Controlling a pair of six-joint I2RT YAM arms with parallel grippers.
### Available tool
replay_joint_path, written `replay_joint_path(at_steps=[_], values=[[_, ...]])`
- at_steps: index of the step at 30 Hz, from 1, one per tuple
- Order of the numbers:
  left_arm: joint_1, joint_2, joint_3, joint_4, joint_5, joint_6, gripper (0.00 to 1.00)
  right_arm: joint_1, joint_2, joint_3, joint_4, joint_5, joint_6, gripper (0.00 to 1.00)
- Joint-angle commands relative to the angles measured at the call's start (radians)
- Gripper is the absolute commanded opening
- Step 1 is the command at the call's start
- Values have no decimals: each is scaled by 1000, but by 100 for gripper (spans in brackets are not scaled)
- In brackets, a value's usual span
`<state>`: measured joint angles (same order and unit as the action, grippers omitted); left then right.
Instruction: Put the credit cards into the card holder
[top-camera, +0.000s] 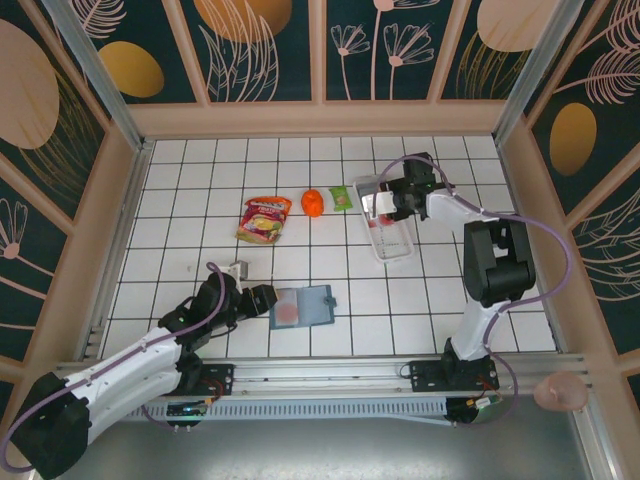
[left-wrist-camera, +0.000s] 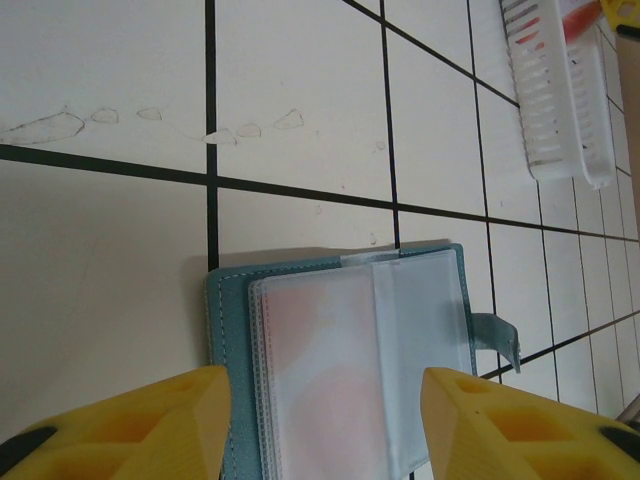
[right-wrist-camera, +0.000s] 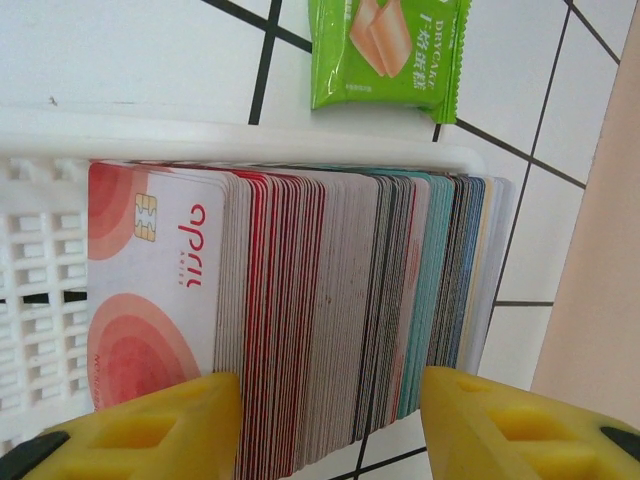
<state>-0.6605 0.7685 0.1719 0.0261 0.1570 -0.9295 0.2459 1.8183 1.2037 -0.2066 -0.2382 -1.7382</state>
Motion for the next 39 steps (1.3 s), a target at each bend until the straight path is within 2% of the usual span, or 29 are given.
replay_joint_path(at_steps=[1, 17, 26, 39], values=[[-3, -3, -11, 14, 12, -14, 53, 19, 28, 11, -43, -28, 3, 52], [-4, -13, -20, 17, 8, -21, 52, 24, -96, -48, 9, -66, 63, 54], [-3, -32, -25, 7, 14, -19, 51, 56, -43, -82, -31, -29, 49, 56], [-2, -73, -31, -18, 2, -30, 50, 54, 24, -56, 34, 38, 19, 54]])
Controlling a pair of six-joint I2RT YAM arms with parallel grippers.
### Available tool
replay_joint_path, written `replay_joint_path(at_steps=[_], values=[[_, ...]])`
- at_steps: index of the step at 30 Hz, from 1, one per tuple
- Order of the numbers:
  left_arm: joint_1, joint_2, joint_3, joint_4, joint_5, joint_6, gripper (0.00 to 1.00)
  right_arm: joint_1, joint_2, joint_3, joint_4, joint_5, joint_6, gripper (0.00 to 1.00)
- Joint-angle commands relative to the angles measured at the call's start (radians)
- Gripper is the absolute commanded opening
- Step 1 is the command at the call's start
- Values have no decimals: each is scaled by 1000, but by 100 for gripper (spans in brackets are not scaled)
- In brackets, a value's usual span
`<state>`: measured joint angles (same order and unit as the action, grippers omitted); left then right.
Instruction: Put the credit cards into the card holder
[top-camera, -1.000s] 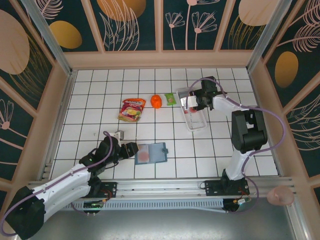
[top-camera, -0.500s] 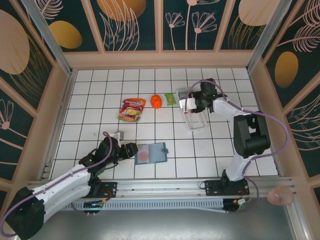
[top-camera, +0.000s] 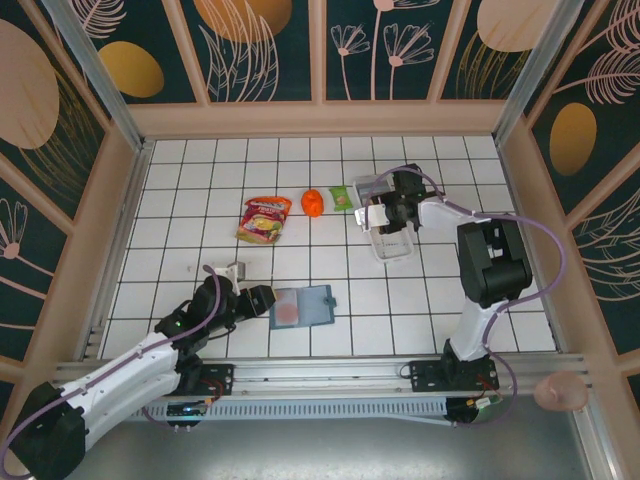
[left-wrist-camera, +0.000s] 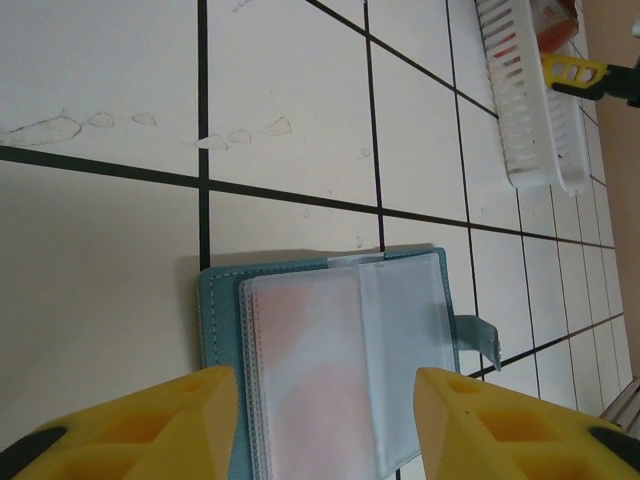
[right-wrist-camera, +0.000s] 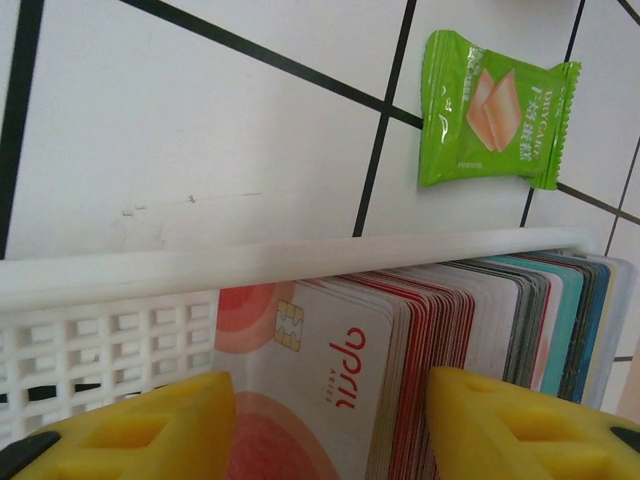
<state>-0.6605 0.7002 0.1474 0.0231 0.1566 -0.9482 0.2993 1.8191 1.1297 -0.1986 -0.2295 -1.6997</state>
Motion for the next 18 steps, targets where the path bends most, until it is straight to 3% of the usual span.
replay_joint_path(at_steps=[1, 18], values=[[-4, -3, -6, -15, 3, -12, 50, 1, 23, 16, 37, 37, -20, 54], [-3, -21, -21, -18, 4, -17, 46, -9, 8, 8, 116, 94, -81, 46]])
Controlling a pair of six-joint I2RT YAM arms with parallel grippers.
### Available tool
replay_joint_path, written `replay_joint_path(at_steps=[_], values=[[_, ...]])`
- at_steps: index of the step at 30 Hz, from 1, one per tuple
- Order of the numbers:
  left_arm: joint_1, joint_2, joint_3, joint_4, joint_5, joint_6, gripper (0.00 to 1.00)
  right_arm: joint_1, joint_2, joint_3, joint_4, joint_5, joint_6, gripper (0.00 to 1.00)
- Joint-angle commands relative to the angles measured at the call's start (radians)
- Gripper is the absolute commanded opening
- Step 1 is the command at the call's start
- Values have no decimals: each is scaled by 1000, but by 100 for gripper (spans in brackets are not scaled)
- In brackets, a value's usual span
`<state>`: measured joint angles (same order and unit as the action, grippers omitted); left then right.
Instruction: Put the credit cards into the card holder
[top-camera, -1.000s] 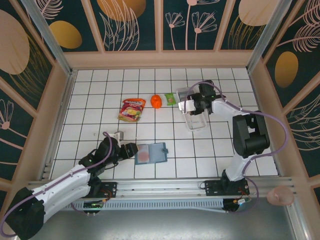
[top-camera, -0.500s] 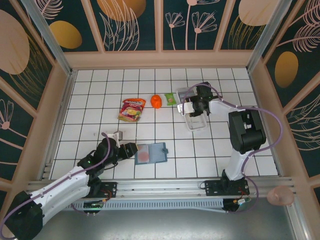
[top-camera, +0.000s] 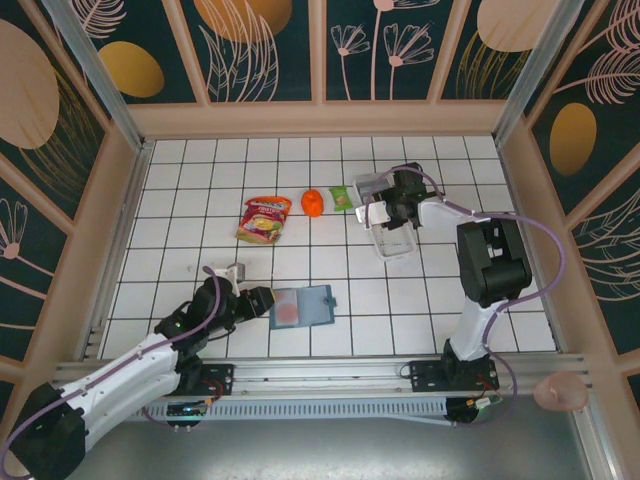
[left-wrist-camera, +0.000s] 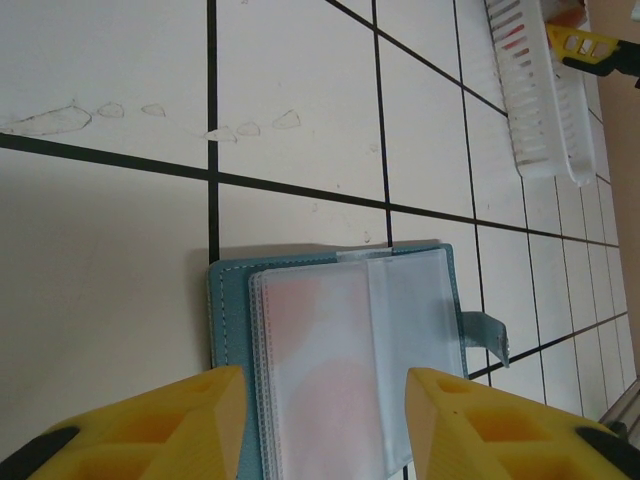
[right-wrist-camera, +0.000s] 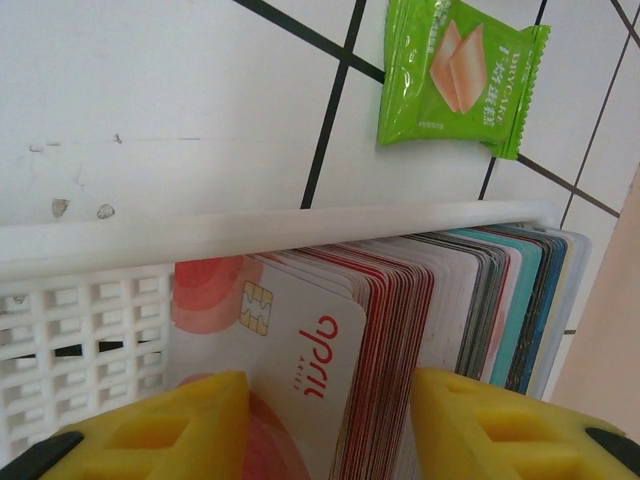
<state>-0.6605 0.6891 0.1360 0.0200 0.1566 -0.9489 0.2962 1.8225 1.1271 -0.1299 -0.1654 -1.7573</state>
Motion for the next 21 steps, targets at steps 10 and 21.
replay_joint_path(at_steps=[10, 21], values=[[-4, 1, -9, -3, 8, -17, 45, -6, -18, 12, 24, 24, -26, 36], [-3, 0, -12, 1, 9, -18, 43, -7, -29, 23, 10, 27, -25, 32]])
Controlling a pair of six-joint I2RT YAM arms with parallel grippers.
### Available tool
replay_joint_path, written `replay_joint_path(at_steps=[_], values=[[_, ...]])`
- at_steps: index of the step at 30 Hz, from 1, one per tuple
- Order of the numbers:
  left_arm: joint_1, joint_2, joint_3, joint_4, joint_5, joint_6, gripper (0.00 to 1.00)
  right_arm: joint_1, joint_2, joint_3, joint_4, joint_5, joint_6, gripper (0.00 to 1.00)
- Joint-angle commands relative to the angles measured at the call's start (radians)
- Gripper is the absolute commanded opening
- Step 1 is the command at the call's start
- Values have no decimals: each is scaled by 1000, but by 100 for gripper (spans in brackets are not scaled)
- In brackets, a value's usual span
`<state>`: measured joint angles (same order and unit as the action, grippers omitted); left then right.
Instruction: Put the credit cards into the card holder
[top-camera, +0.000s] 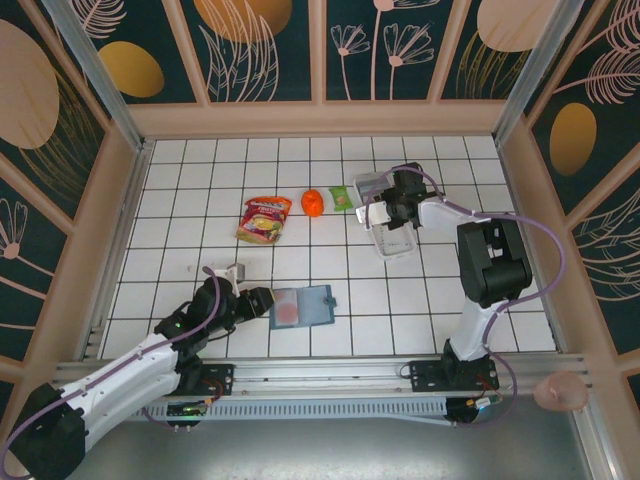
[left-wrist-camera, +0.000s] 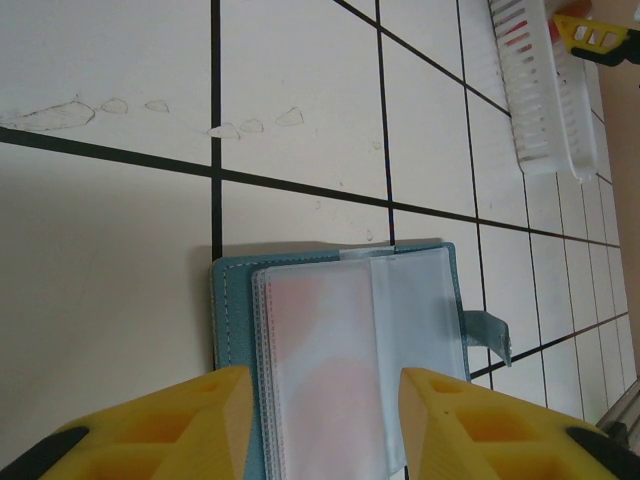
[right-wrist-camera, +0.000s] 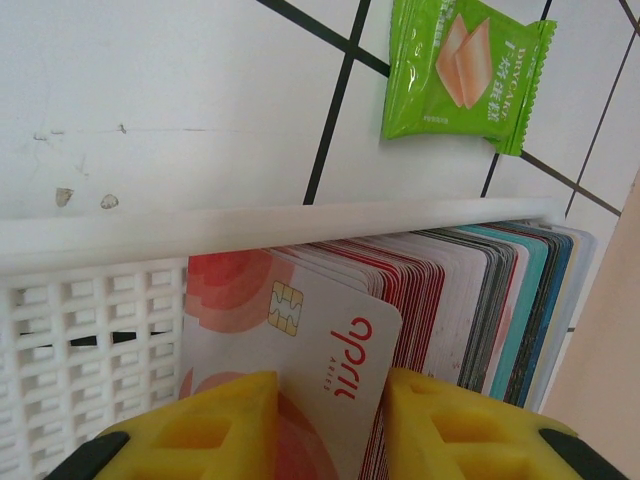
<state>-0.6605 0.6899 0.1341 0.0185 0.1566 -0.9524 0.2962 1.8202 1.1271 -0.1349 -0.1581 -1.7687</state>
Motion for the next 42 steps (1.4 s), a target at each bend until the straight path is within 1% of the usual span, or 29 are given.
replay_joint_path(at_steps=[1, 19, 26, 31, 36, 42], values=[[-3, 0, -10, 3, 9, -14, 43, -7, -29, 25, 15, 22, -14, 32], [-3, -1, -9, 8, 16, -18, 41, -14, -57, 30, 5, 23, -10, 31], [-2, -6, -5, 3, 14, -16, 40, -14, -62, 31, -6, 25, -11, 26], [-2, -7, -4, 3, 14, -16, 40, -14, -70, 30, -19, 23, -12, 21], [-4, -6, -4, 3, 14, -17, 40, -13, -89, 17, -19, 22, -14, 20], [-4, -7, -10, 11, 15, -16, 40, -7, -110, 12, -80, 4, -11, 18]])
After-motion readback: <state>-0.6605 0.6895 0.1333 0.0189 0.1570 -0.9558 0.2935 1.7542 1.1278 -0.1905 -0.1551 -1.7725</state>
